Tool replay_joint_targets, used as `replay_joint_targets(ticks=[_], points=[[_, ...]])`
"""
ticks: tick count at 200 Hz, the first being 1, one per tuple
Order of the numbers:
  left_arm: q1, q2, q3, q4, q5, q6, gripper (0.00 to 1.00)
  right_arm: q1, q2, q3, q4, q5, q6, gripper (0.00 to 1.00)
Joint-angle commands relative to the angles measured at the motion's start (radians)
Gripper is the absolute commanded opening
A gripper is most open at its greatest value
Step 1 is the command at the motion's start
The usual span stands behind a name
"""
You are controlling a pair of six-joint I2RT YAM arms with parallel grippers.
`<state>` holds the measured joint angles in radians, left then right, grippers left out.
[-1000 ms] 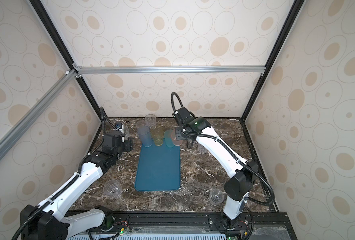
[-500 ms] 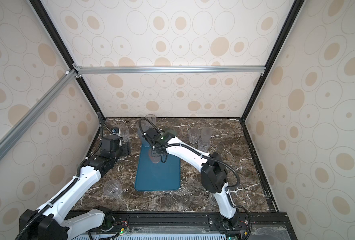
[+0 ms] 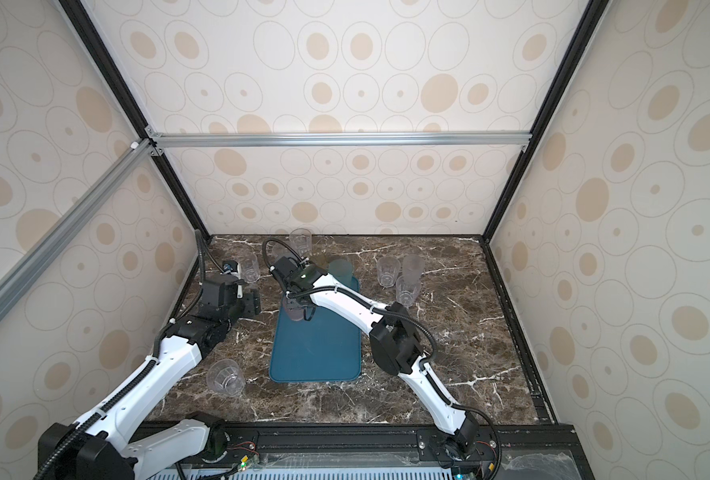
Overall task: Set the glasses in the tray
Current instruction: 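Lower the pink glass onto the tray beside the blue glass and open the right gripper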
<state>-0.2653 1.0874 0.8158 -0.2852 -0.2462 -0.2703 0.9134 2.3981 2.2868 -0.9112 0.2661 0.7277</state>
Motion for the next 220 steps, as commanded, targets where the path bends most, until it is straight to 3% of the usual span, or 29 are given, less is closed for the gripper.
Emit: replay_joint_targets(ticks=[1,86,146,220], points=[[0.008,-0.001,0.008,0.005,0.012,-0.013,0.75,0.008,0.053,0.073,-0.039,0.031,0.033,0.01],[0.009,0.002,0.001,0.009,0.033,-0.02,0.74,0.007,0.13,0.145,-0.035,0.056,0.051,0.04],[0.009,0.014,0.012,0.007,0.041,-0.022,0.74,0.008,0.083,0.128,-0.013,-0.043,0.048,0.31],[0.009,0.02,0.052,-0.01,0.017,-0.011,0.74,0.0,-0.088,0.02,0.016,-0.096,0.025,0.42]])
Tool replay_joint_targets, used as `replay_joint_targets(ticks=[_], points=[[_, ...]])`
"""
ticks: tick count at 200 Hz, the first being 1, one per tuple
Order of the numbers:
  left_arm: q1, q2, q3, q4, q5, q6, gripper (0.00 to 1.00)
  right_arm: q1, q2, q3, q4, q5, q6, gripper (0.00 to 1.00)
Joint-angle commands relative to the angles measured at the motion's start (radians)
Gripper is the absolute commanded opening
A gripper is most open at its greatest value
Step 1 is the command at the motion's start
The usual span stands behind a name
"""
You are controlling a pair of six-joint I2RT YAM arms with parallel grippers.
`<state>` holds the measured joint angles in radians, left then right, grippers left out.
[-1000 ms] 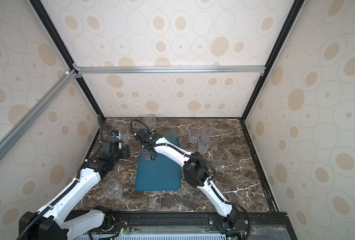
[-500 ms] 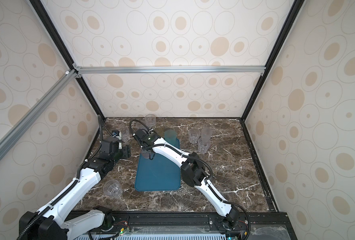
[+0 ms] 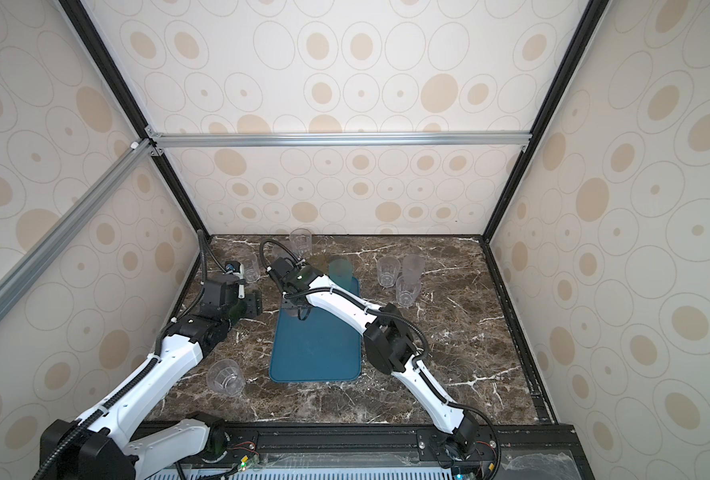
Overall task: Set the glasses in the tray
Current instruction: 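Lower the pink glass onto the tray beside the blue glass and open the right gripper, then move the right gripper to the clear glasses while the left gripper moves over the tray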
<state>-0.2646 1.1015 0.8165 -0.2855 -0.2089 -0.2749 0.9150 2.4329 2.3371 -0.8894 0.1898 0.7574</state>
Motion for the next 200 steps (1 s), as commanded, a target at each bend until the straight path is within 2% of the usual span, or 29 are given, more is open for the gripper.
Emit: replay_joint_targets(ticks=[1,41,62,101,136,161,200], points=[[0.008,0.006,0.051,-0.011,-0.021,-0.006,0.74,-0.002,-0.127,-0.031,-0.006,-0.02,-0.005,0.42],[0.007,0.005,0.097,0.0,-0.052,0.04,0.72,-0.031,-0.372,-0.319,0.055,0.022,-0.049,0.43],[-0.022,0.004,0.112,0.034,-0.081,0.069,0.71,-0.075,-0.509,-0.466,0.078,0.036,-0.05,0.44],[-0.206,0.052,0.149,0.105,-0.179,0.12,0.71,-0.167,-0.675,-0.637,0.065,0.06,-0.07,0.44],[-0.362,0.146,0.193,0.153,-0.216,0.129,0.72,-0.293,-0.769,-0.775,0.067,0.011,-0.081,0.44],[-0.447,0.224,0.224,0.173,-0.227,0.134,0.72,-0.381,-0.814,-0.841,0.061,-0.008,-0.109,0.44],[-0.531,0.336,0.262,0.188,-0.219,0.136,0.73,-0.531,-0.84,-0.919,0.071,-0.045,-0.134,0.45]])
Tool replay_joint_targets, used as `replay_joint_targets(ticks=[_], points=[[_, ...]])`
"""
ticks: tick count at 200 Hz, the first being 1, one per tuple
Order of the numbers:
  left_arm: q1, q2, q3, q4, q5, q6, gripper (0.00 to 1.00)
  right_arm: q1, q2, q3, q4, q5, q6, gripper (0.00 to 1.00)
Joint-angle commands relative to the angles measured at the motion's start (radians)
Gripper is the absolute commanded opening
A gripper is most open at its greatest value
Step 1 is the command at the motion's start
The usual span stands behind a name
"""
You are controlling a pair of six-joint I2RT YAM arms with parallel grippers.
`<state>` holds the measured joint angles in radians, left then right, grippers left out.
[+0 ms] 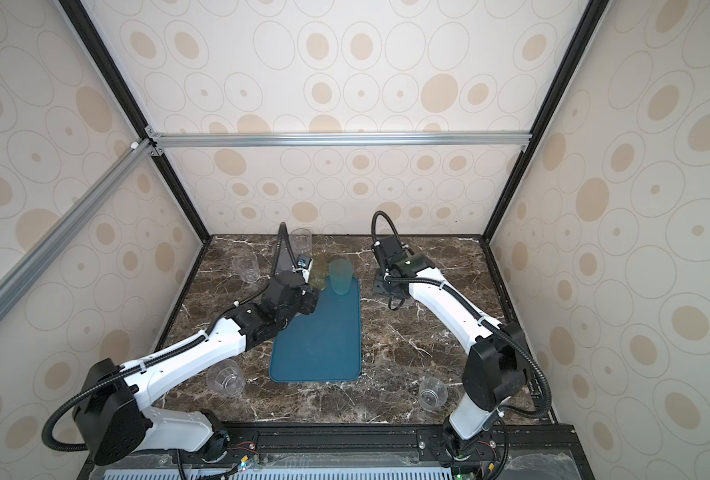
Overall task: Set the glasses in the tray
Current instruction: 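Move the right gripper to the clear glasses while the left gripper moves over the tray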
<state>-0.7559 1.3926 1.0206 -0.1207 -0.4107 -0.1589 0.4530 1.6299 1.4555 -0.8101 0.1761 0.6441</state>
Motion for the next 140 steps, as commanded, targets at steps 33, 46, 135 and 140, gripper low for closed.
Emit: replay_joint_targets(ticks=[33,46,135,140], points=[[-0.086,0.116,0.086,0.021,-0.001,0.021,0.74,-0.158,-0.02,-0.069,0.011,-0.042,-0.041,0.45],[-0.098,0.136,0.096,0.017,0.003,0.018,0.75,-0.196,-0.007,-0.072,0.018,-0.049,-0.051,0.46],[-0.11,0.158,0.101,0.016,0.01,0.023,0.76,-0.281,0.174,-0.02,0.071,-0.076,-0.107,0.41],[-0.11,0.158,0.101,0.016,0.012,0.021,0.76,-0.284,0.183,-0.02,0.073,-0.08,-0.108,0.4]])
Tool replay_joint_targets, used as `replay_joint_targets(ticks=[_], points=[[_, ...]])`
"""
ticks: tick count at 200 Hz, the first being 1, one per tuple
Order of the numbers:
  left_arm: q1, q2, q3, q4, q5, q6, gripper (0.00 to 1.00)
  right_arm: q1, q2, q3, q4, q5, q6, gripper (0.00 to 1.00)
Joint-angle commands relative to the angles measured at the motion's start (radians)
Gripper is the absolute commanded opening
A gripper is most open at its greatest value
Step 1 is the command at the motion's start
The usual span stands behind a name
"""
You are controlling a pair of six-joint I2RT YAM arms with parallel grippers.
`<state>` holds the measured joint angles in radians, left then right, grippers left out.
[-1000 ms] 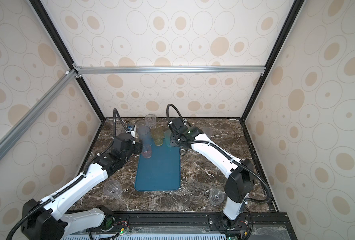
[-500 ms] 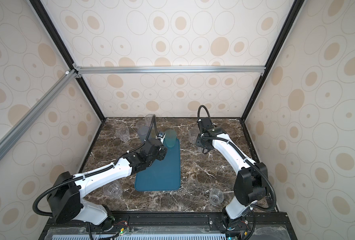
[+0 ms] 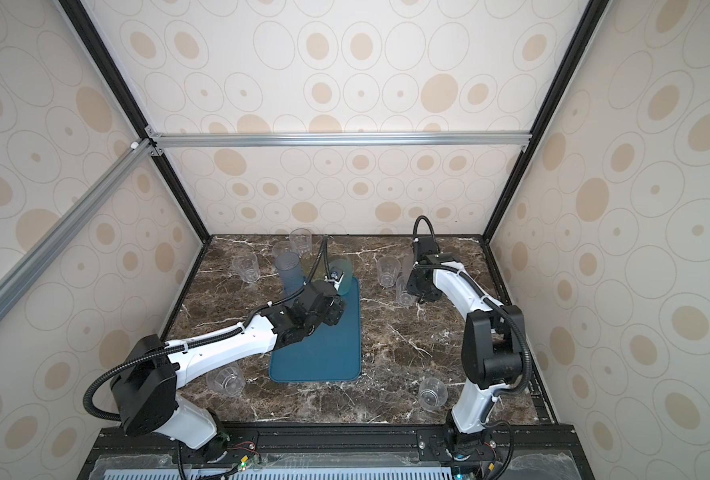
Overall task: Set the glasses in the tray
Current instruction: 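Move the right gripper to the clear glasses while the left gripper moves over the tray, then lower the right gripper onto the frosted clear glass and close on it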
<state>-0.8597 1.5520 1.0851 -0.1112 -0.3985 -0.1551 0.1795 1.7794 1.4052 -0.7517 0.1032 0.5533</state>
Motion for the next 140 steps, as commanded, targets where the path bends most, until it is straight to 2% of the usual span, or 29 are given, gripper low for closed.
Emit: replay_joint_targets(ticks=[1,89,140], points=[[-0.006,-0.002,0.035,0.007,-0.001,0.018,0.76,-0.01,0.034,0.031,0.015,-0.008,-0.017,0.4],[-0.007,-0.014,0.021,0.015,-0.018,0.03,0.77,-0.008,0.012,0.0,0.01,-0.004,-0.047,0.16],[-0.004,-0.039,0.013,0.037,-0.052,0.061,0.79,0.017,-0.05,0.002,-0.031,0.027,-0.072,0.11]])
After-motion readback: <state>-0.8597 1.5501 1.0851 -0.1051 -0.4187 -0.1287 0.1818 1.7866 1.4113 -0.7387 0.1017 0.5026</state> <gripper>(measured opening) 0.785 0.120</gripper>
